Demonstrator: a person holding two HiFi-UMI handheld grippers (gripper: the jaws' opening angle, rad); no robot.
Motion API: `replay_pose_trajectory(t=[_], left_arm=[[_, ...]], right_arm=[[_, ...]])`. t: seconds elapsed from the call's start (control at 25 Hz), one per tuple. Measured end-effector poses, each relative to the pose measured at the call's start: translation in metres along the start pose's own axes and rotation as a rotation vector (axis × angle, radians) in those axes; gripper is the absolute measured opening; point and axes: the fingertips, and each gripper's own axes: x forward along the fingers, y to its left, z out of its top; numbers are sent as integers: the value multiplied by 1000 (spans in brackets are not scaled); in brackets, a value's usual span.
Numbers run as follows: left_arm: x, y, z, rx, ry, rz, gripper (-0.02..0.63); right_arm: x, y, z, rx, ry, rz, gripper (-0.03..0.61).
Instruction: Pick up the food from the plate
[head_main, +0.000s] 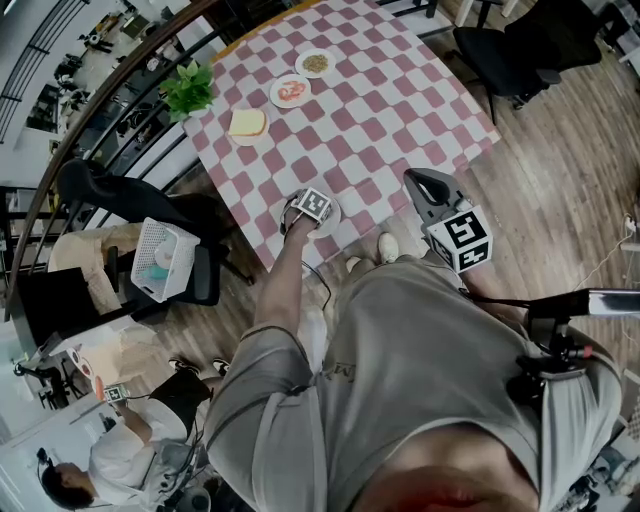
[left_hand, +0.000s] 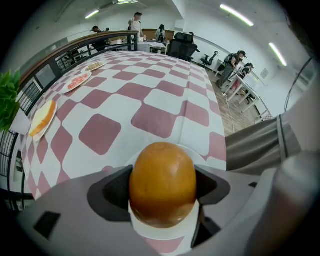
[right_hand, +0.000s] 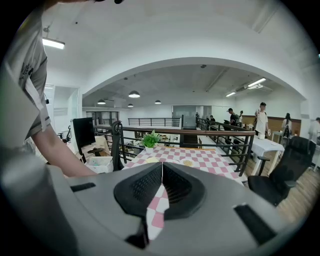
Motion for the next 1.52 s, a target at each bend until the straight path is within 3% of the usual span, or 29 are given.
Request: replay_pose_trajectory(t=[0.2,0.36,0.56,0.84,1.04,1.28,1.52], left_arm=[[1,2,-2,-166,-51,-51,360],[-12,6,2,-178,-90,-33,360],[-50,12,17,-193,-217,17,360],[-140,8,57,-199,-494,115,360],[-226,-8,88,-187,-741,203,360],[-320,-28,99,-194,-986,312,360],[-328,-29,92,-167,-957,370,360]], right_arm=[[2,-1,1,4,-9,-2,15],[4,0,2,8,-19,1,15],[10,4,4,2,-11,13,15],[28,13,12,-17,-25,67,15],[45,26,23,-50,-36,135,15],[61,46,35,-82,-62,220,15],[71,63,42,-107,-73,292,15]])
